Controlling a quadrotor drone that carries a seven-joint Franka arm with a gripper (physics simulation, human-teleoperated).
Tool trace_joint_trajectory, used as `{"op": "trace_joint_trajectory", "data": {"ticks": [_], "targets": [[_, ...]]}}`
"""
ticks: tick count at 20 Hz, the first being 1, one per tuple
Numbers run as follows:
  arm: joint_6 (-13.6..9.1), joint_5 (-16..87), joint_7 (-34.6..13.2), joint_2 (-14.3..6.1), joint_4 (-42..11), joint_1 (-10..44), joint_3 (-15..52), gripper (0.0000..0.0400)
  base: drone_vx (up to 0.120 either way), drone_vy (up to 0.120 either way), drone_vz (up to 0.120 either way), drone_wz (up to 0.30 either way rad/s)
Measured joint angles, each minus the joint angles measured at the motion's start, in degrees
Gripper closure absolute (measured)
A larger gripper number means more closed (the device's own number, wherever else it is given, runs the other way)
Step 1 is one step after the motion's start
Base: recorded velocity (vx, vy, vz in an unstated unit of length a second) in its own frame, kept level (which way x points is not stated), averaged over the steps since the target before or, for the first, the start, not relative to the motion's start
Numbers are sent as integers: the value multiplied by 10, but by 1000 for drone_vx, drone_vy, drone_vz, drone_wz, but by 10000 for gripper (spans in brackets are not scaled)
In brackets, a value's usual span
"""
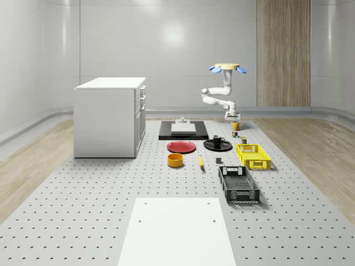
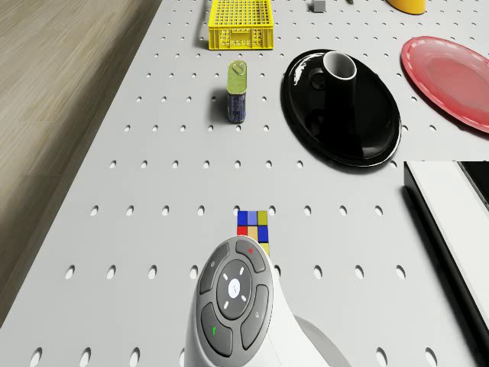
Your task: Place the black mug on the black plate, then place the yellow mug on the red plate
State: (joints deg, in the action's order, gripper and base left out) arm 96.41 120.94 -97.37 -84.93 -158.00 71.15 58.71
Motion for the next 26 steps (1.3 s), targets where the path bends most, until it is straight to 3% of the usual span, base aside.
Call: {"op": "trace_joint_trajectory", "data": {"ticks": [26], "targets": [[-15,35,6,29,8,-6,-28,0,0,0,0,0]]}}
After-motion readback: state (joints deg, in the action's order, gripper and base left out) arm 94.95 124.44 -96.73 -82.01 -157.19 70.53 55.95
